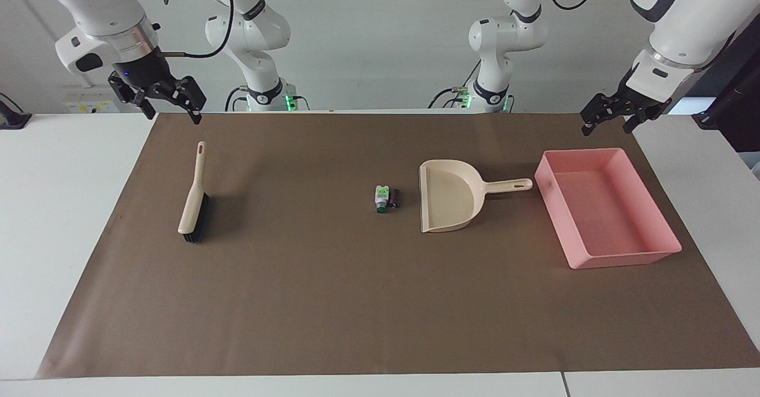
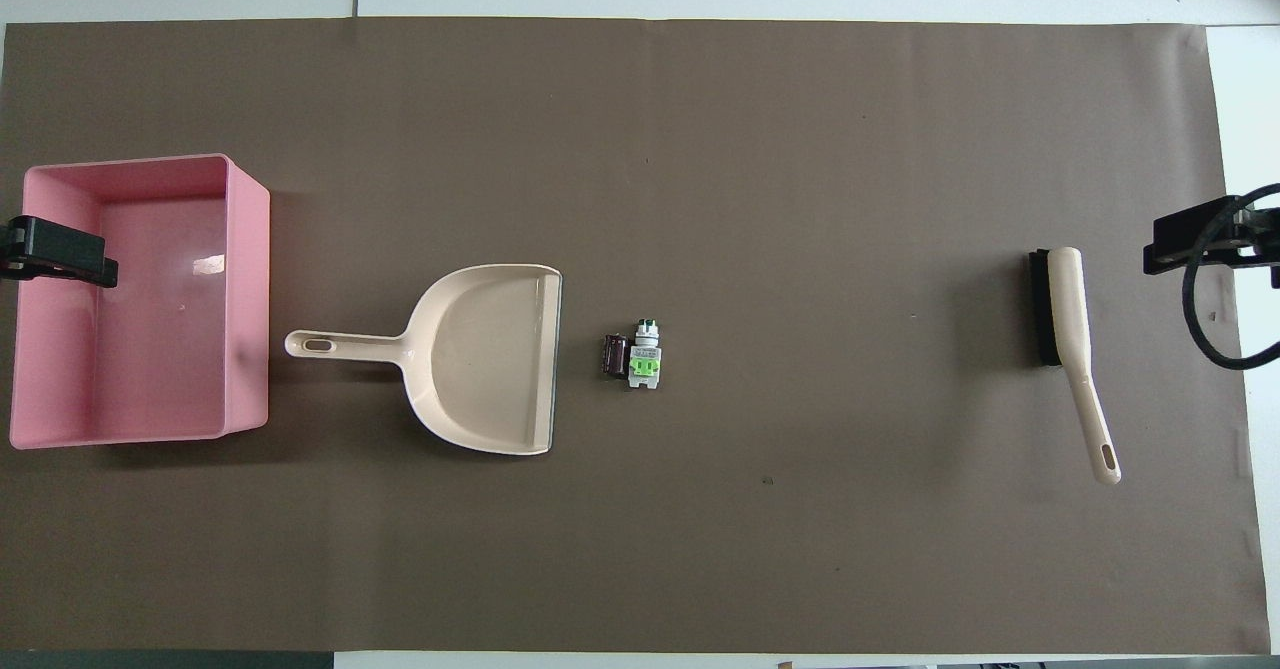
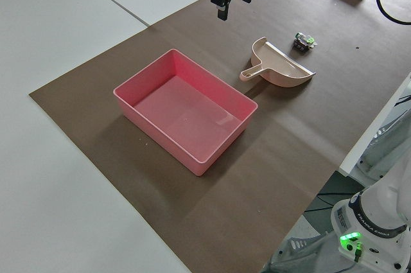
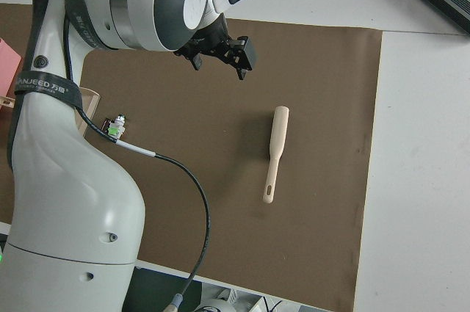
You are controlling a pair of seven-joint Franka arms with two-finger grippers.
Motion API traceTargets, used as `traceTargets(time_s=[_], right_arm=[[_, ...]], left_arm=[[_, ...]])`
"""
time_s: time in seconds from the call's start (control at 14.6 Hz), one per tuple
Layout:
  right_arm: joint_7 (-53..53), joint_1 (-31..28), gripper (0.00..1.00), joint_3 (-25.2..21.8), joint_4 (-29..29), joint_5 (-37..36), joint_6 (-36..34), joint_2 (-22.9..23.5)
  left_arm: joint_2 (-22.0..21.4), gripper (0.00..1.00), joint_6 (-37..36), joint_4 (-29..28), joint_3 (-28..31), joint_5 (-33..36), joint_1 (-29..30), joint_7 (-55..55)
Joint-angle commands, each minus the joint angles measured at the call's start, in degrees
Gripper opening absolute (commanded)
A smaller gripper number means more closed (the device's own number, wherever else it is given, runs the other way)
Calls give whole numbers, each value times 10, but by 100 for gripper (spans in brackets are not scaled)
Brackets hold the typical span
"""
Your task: Clean e-waste and dump in bin
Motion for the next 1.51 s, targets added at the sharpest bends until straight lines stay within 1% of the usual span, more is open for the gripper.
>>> traceTargets(time_s=[0.0,0.48,0.62,0.75,0.82,0.96,1.1,1.23,1.3,1.44], right_arm=[[-7,-3,99,1,-4,9,-5,-7],[-1,-3,99,2,-8,2,2,-8],[-4,-3,99,2,-12,1,19,-9],[-4,-3,99,2,-13,1,20,-9],[-6,-3,99,2,-14,1,20,-10],[-21,-4,99,2,-30,2,20,-16],[-35,-10,99,1,-77,2,34,-39],[-58,-21,99,-8,-185,2,103,-87],[-85,-41,99,-8,-247,2,150,-113],[-121,-62,99,-9,-340,2,212,-143]], left_arm=[[-13,100,13,-17,-1,-3,4,-2],[-12,100,15,-14,-1,0,1,-7],[-13,100,23,-17,-1,0,0,-8],[-13,100,36,-18,-1,0,-1,0],[-14,99,46,-21,-1,0,-3,12],[-15,98,56,-29,-4,0,-15,85],[-24,98,76,-44,-5,0,-25,177],[-33,98,91,-64,-5,0,-33,275],[-32,97,94,-71,-5,0,-34,326],[-29,97,106,-85,-5,0,-44,446]])
